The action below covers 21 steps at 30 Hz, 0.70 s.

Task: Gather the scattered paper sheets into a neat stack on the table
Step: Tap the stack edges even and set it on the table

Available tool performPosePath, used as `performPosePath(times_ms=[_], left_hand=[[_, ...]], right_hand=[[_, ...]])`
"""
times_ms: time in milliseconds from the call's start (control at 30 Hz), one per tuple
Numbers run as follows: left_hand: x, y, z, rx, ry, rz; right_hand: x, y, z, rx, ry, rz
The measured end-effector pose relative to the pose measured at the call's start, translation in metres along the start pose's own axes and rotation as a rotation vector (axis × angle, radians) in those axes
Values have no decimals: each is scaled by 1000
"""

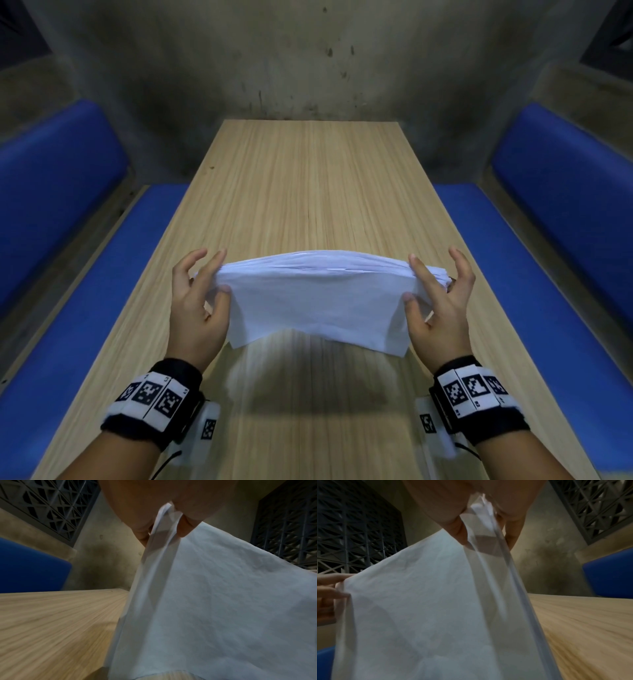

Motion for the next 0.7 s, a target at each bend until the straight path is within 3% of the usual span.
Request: performPosePath(times_ms=[233,400,500,600,700], left_hand=[[-3,0,0,34,-65,7],[-7,3,-2,56,-97,-45],[-17,11,-2,76,224,-12],[-40,26,10,258,686,190],[-79,33,33,529,642,368]], right_hand=[[-3,-2,5,27,22,75],[-11,0,6,21,495,511],[-11,0,6,28,555,584],[-7,2,6,21,569,551],[7,5,6,50,561,470]])
Point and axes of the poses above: each hand's wrist, its own y-axis towards the middle knuckle, its own z-axis out of the palm, x = y × z, the point moved 1 cm from there along y, towards the middle knuckle, and after that the axes turned 3 degrees about -z, right-handed, at the moved point
